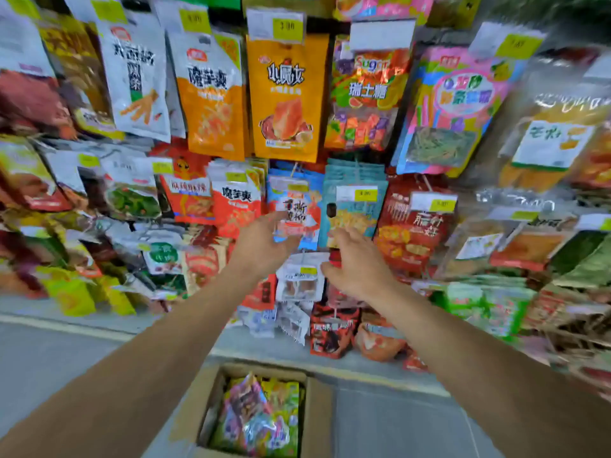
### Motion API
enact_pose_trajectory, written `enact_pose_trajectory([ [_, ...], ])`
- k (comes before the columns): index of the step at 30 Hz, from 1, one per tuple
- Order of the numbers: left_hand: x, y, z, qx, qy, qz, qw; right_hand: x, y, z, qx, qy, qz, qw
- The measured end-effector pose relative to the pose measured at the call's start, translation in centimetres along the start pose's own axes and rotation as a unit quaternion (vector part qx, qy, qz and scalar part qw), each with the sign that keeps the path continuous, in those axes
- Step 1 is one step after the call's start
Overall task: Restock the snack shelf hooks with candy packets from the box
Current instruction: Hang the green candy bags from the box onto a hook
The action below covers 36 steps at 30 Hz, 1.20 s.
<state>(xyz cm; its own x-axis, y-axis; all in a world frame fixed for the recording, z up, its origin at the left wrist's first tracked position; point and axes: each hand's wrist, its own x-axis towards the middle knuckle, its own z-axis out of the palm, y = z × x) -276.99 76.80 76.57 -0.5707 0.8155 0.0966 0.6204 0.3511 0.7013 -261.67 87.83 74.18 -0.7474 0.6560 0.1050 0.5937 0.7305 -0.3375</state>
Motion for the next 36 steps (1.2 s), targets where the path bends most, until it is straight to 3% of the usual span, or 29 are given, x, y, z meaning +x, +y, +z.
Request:
enact_pose_trajectory([
  [9,-11.2,-14.2,5.0,-0.008,-0.095,-0.18,0.979,-9.1,-0.7,15.9,0.069,-0.177,0.08,0.979],
  [16,-12.4,-25.7,7.6,-0.033,-0.137,-0.27,0.953,-9.5,-3.0,26.7,0.095,-0.274,0.162,0.943],
  [20,-10.7,-31.5,9.2,-0.077,-0.176,-0.296,0.936,-8.1,-4.5,33.1,0.108,-0.292,0.215,0.926],
  [27,-9.8,-41.8,14.5,-0.063,-0.234,-0.345,0.907,-7.5,-4.9,44.0,0.124,-0.342,0.295,0.883],
  [36,-10.9,-53.1,25.5,-0.06,-0.261,-0.401,0.876,-6.4,-1.2,58.9,0.143,-0.377,0.323,0.856],
])
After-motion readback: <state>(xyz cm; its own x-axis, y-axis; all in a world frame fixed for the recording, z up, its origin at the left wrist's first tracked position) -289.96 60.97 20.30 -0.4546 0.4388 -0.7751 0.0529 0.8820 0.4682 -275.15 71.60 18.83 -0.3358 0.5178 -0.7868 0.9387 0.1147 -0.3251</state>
